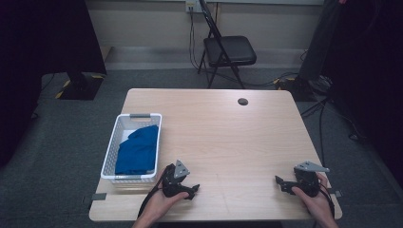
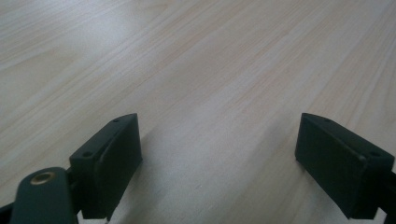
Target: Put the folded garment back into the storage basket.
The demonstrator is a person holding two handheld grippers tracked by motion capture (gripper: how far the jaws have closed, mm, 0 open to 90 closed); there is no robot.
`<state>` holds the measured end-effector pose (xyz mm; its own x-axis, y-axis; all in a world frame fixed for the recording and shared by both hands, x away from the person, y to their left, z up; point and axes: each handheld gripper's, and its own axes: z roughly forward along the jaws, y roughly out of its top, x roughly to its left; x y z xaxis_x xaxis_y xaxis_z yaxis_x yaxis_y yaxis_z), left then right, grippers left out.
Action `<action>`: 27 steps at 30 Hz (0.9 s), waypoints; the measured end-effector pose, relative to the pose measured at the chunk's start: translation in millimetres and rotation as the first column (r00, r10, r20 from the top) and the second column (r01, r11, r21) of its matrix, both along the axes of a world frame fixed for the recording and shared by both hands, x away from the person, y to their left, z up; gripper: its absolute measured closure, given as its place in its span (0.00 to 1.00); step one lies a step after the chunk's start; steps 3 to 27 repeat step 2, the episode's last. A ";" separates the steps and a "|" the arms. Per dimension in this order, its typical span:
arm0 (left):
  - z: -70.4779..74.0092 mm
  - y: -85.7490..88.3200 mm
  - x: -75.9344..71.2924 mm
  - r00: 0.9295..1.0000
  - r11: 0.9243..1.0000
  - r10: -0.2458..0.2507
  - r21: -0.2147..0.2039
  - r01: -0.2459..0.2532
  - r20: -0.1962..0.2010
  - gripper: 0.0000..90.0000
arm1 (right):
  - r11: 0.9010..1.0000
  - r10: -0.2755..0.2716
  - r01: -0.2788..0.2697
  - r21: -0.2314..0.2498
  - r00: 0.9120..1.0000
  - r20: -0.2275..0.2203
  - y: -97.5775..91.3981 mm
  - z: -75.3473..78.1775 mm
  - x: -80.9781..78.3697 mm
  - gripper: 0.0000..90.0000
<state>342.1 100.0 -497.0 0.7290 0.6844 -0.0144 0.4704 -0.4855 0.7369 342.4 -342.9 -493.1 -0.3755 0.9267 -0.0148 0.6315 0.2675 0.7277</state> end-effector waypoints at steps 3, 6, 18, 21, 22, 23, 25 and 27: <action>-0.1 -0.1 0.1 1.000 1.000 0.001 -0.001 -0.001 0.000 0.14 | 1.000 0.000 0.000 0.000 1.000 0.000 0.0 0.0 0.0 0.13; -0.1 -0.1 0.1 1.000 1.000 0.001 -0.001 -0.001 0.000 0.14 | 1.000 0.000 0.000 0.000 1.000 0.000 0.0 0.0 0.0 0.13; -0.1 -0.1 0.1 1.000 1.000 0.001 -0.001 -0.001 0.000 0.14 | 1.000 0.000 0.000 0.000 1.000 0.000 0.0 0.0 0.0 0.13; -0.1 -0.1 0.1 1.000 1.000 0.001 -0.001 -0.001 0.000 0.14 | 1.000 0.000 0.000 0.000 1.000 0.000 0.0 0.0 0.0 0.13; -0.1 -0.1 0.1 1.000 1.000 0.001 -0.001 -0.001 0.000 0.14 | 1.000 0.000 0.000 0.000 1.000 0.000 0.0 0.0 0.0 0.13; -0.1 -0.1 0.1 1.000 1.000 0.001 -0.001 -0.001 0.000 0.14 | 1.000 0.000 0.000 0.000 1.000 0.000 0.0 0.0 0.0 0.13; -0.1 -0.1 0.1 1.000 1.000 0.001 -0.001 -0.001 0.000 0.14 | 1.000 0.000 0.000 0.000 1.000 0.000 0.0 0.0 0.0 0.13; -0.1 -0.1 0.1 1.000 1.000 0.001 -0.001 -0.001 0.000 0.14 | 1.000 0.000 0.000 0.000 1.000 0.000 0.0 0.0 0.0 0.13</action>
